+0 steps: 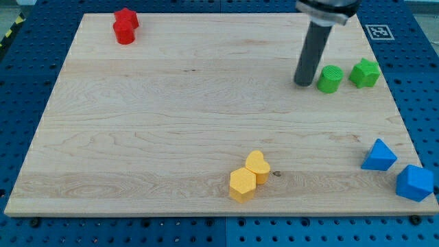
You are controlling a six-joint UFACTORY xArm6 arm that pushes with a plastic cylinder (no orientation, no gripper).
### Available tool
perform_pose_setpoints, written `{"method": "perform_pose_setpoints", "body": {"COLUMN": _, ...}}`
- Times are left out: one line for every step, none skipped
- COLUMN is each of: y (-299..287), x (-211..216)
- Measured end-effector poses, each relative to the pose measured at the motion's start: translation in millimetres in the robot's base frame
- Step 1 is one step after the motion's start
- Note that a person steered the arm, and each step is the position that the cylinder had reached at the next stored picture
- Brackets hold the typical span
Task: Move the blue triangle up a bit
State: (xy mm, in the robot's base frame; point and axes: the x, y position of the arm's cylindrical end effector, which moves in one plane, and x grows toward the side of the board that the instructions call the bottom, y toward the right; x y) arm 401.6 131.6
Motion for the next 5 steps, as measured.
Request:
{"method": "perform_pose_setpoints", "body": {"y": -5.6, "x": 43.0}}
{"method": "perform_pose_setpoints", "body": {"y": -5.6, "x": 96.1}}
{"method": "perform_pose_setpoints", "body": {"y": 1.6, "x": 151.4}}
{"method": "perform_pose_setpoints", "body": {"y": 48.8, "x": 194.4}}
{"method": "perform_pose_setpoints", "body": {"y": 80.2, "x": 200.3}}
